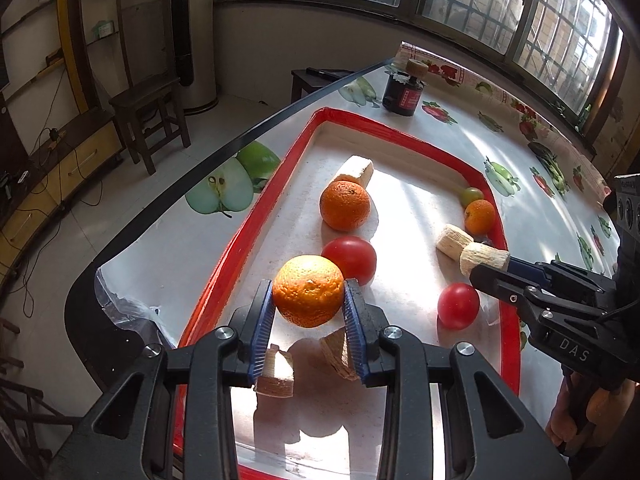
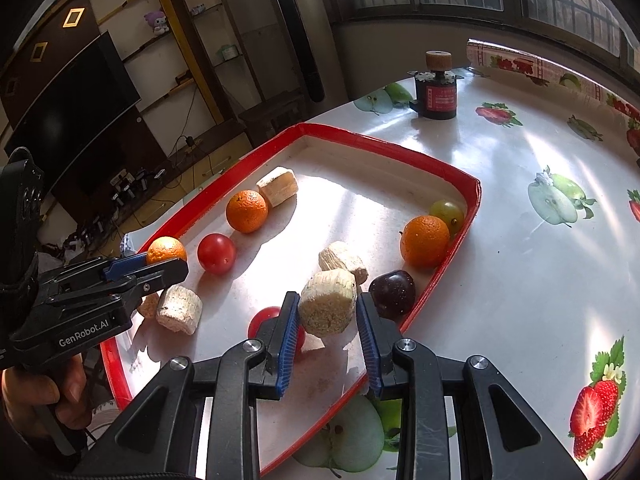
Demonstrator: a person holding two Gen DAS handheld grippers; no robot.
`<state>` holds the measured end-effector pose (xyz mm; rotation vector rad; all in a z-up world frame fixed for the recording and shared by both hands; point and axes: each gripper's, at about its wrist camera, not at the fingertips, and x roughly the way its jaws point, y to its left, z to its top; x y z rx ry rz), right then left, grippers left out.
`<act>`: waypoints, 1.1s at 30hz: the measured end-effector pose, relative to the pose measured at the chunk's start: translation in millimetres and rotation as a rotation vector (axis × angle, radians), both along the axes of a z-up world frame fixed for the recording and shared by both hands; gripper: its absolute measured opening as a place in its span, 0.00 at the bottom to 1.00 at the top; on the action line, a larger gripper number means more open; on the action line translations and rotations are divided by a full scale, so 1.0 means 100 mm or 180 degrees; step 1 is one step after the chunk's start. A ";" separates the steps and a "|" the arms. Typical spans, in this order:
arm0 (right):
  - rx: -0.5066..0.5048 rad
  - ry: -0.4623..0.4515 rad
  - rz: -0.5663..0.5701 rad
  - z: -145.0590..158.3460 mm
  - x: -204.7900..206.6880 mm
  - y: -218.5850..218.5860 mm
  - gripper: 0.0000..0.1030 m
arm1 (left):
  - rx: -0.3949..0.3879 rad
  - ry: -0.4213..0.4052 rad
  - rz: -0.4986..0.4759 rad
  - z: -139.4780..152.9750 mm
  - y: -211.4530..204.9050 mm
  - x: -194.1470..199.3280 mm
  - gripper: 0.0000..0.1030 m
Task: Organize fruits
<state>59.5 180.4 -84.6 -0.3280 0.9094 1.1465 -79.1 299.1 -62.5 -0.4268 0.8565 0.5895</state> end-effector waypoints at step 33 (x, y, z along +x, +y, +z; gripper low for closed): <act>0.0220 -0.0245 0.0285 0.41 -0.21 -0.43 0.60 | 0.0353 0.0025 -0.0034 0.22 -0.38 -0.35 0.69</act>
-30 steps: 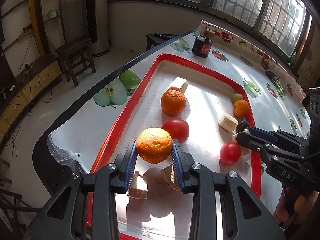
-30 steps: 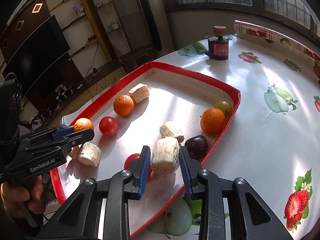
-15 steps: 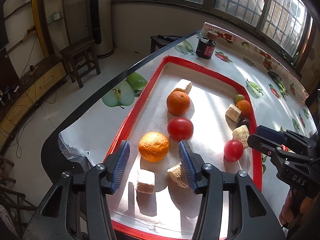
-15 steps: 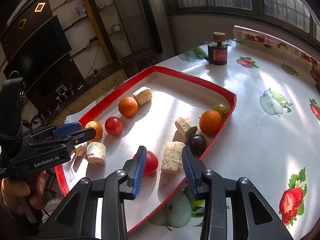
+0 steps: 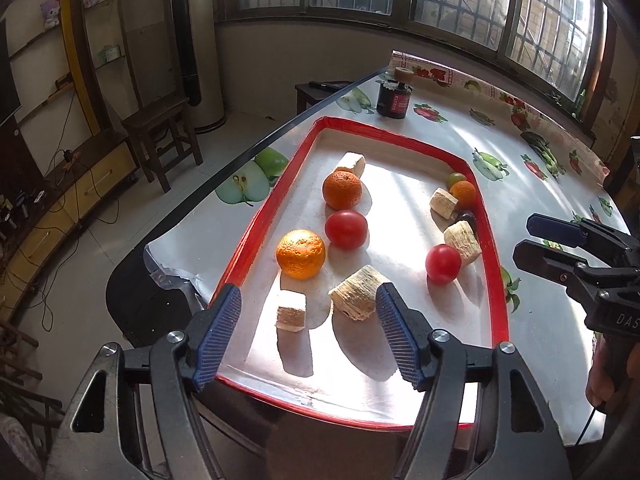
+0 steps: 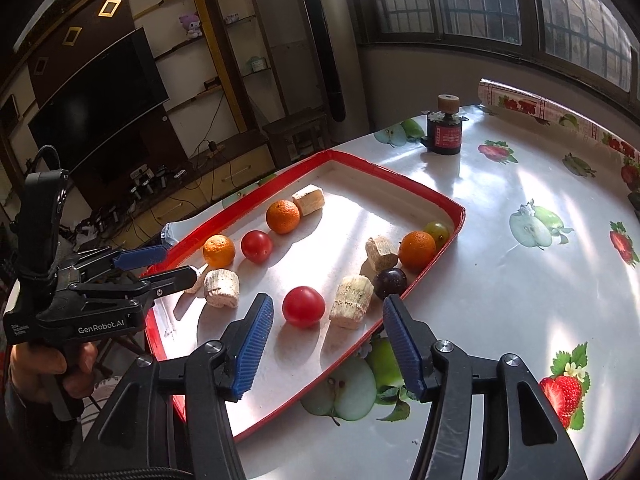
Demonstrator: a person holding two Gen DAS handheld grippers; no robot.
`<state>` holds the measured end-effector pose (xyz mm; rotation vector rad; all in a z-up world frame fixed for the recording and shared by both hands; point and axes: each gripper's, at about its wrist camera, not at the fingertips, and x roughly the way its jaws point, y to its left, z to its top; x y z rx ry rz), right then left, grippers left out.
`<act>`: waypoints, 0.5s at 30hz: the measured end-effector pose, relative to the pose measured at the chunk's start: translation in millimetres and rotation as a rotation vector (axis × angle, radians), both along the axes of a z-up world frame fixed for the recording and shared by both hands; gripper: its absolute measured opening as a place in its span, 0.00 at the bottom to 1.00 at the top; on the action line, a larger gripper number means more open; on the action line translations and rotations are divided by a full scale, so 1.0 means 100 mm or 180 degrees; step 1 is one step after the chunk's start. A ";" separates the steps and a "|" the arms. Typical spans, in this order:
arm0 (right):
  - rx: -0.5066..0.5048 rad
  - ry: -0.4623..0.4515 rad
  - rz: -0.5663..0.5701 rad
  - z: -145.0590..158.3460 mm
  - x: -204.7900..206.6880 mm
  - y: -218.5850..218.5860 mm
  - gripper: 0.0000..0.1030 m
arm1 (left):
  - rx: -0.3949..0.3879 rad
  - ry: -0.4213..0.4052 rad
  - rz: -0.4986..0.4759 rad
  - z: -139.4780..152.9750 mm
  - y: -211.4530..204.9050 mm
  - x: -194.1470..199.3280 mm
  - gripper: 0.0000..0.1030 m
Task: Organize fruits
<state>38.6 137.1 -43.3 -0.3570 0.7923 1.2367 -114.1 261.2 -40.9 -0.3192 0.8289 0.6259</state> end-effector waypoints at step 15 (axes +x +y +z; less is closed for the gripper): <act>0.0169 -0.0264 0.0575 0.24 -0.21 -0.25 0.88 | 0.0538 -0.0017 -0.0079 0.19 -0.48 -0.28 0.81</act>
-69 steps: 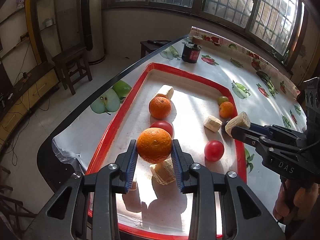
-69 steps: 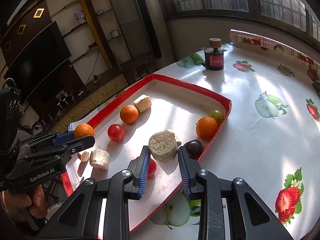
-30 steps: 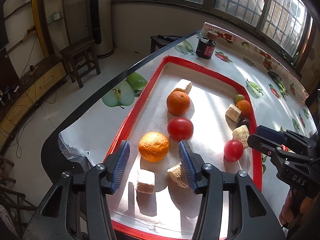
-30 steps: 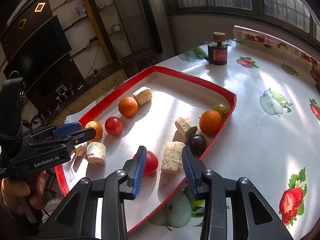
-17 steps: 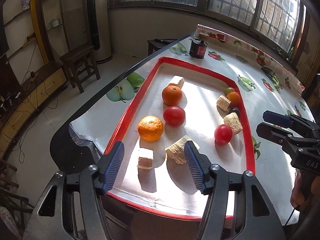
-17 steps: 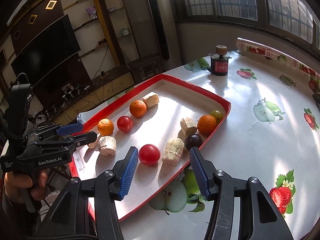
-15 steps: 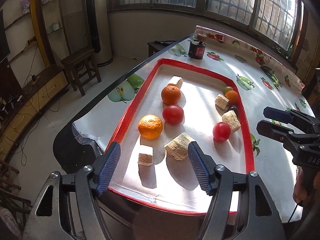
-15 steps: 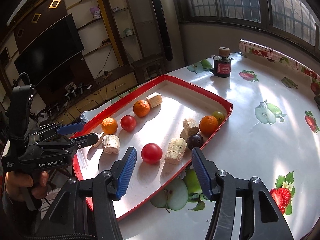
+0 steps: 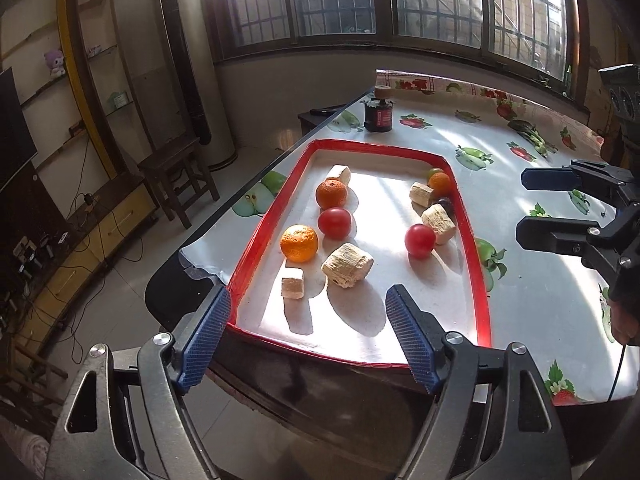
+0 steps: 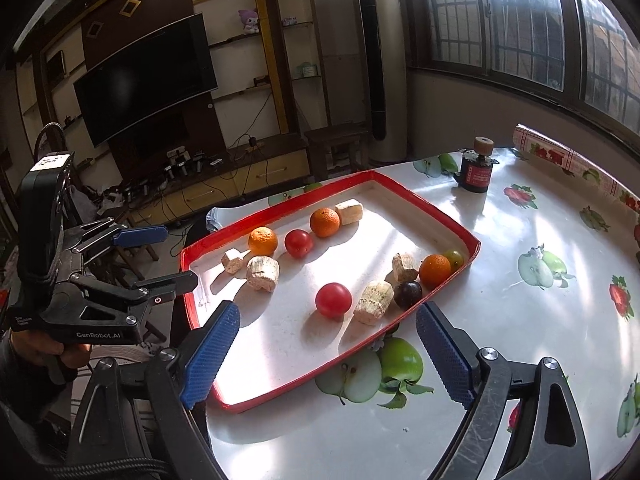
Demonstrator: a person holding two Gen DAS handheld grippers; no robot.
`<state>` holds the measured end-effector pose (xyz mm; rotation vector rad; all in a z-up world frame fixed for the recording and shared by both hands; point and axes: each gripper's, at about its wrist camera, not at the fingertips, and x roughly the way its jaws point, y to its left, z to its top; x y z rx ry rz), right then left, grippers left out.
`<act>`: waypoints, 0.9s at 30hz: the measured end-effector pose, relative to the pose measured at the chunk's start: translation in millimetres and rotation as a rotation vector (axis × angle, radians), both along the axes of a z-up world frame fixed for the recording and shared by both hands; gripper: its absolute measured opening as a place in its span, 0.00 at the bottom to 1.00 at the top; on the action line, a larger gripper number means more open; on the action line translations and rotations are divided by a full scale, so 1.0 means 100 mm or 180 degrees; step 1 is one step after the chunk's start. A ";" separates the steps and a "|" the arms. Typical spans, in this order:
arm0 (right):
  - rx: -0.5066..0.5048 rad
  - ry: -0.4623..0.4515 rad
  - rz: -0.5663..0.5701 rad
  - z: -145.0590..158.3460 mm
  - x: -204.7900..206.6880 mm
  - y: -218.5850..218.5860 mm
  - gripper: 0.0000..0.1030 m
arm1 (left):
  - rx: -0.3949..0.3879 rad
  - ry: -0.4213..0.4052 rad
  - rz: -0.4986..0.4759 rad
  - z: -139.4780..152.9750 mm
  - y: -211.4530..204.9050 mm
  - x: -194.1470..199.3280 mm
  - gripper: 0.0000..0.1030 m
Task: Organize fruits
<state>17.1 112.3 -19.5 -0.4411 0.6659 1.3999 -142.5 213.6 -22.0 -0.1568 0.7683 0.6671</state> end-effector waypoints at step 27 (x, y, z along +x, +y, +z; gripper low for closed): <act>0.0140 -0.0469 0.0681 0.11 -0.38 -0.45 0.95 | 0.0104 -0.0155 -0.0131 0.21 -0.37 -0.20 0.81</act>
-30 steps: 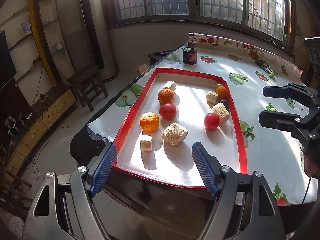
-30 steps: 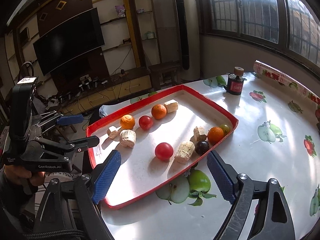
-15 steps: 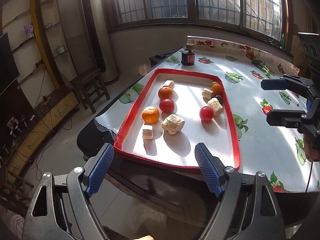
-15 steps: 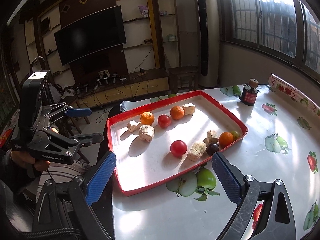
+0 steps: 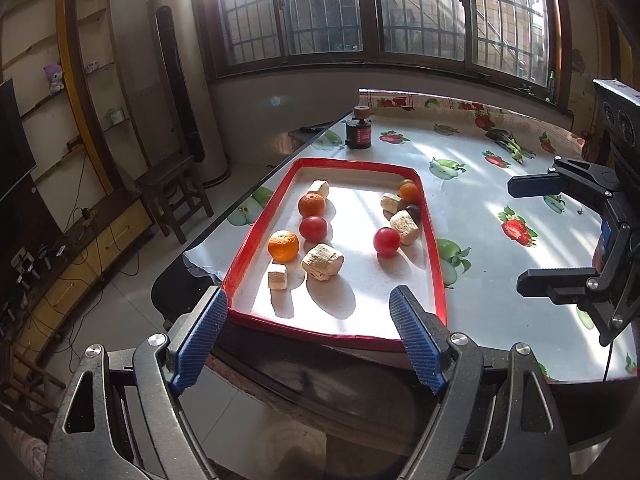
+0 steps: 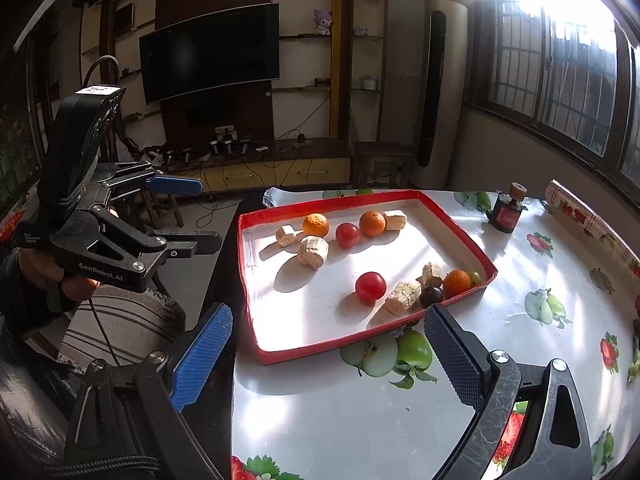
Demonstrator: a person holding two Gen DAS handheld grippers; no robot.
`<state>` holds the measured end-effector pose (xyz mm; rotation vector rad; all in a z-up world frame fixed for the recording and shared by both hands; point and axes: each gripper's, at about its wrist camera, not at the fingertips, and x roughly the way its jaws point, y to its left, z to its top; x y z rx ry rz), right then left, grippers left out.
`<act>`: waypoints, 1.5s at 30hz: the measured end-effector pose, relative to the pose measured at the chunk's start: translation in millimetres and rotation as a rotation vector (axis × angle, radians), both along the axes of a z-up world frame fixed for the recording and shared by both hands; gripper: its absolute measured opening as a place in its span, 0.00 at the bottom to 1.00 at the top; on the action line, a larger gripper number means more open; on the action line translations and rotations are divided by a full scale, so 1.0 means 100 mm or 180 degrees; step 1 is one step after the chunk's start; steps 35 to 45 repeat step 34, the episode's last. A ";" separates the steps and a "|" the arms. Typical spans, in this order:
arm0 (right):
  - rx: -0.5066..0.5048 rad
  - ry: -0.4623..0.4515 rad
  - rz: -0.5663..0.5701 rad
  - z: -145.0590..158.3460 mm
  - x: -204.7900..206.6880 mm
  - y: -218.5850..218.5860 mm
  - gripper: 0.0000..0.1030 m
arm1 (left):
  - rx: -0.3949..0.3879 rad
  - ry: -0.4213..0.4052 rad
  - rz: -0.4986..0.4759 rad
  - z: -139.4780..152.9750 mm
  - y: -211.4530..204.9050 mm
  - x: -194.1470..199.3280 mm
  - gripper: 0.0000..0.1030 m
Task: Organize fruits
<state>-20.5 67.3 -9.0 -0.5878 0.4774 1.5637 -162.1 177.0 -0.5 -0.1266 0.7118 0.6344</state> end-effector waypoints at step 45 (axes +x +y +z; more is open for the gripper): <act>-0.0024 -0.0121 0.0066 -0.05 -0.13 -0.03 0.96 | 0.0106 -0.0057 0.0039 0.06 -0.07 -0.06 0.81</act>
